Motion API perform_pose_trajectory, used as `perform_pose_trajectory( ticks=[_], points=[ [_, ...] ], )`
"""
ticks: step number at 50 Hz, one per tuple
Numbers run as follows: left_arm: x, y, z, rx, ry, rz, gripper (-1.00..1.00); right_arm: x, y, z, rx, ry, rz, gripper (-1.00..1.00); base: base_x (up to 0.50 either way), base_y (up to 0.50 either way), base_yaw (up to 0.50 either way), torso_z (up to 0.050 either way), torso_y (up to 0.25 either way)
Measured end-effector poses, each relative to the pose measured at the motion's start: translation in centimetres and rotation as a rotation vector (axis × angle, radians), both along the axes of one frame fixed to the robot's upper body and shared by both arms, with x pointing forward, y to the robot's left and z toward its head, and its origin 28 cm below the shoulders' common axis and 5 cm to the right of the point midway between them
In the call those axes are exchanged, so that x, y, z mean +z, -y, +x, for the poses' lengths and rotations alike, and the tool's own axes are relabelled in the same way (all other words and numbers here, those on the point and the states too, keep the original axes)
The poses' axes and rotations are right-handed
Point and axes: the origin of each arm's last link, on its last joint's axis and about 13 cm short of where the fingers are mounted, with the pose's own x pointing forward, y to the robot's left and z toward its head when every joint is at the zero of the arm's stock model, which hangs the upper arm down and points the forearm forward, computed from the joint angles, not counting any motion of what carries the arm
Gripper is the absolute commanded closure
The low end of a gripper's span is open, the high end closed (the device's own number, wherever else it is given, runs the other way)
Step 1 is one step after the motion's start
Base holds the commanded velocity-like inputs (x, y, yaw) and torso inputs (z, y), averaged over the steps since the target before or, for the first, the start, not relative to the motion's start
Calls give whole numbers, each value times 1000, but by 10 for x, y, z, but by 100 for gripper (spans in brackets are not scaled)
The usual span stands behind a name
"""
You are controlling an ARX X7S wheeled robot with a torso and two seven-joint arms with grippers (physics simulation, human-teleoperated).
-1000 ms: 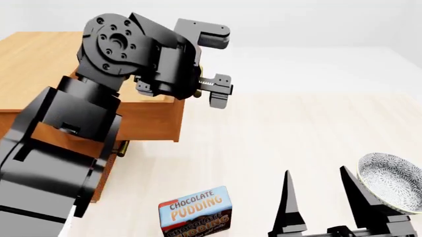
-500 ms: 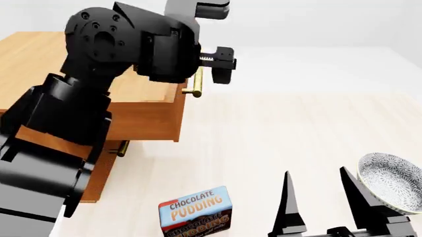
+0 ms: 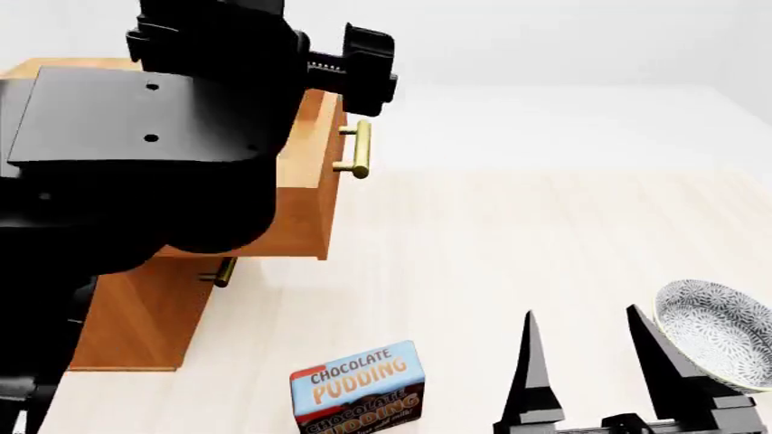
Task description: Put the butter at the back in the top drawer of the cabinet and close it.
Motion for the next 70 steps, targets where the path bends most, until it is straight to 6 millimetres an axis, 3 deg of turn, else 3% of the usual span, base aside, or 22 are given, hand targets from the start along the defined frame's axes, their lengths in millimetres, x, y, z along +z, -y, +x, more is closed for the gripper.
perform_pose_trajectory(
  ticks=[17, 26, 35, 55, 70],
  points=[
    [-62, -59, -55, 10, 169, 25, -100, 12, -1, 7, -142, -25, 107, -100, 0, 0, 0, 0, 0],
    [-103, -90, -84, 60, 223, -11, -100, 16, -5, 14, -352, -58, 185, -100, 0, 0, 0, 0, 0],
    [-131, -110, -107, 77, 261, 1, -100, 16, -12, 21, -518, -133, 311, -100, 0, 0, 0, 0, 0],
    [-153, -119, -128, 7, 254, 31, -100, 11, -17, 35, -936, -388, 478, -100, 0, 0, 0, 0, 0],
    [-158, -116, -134, -26, 243, 37, -100, 8, -19, 47, -1044, -516, 559, -100, 0, 0, 0, 0, 0]
  ],
)
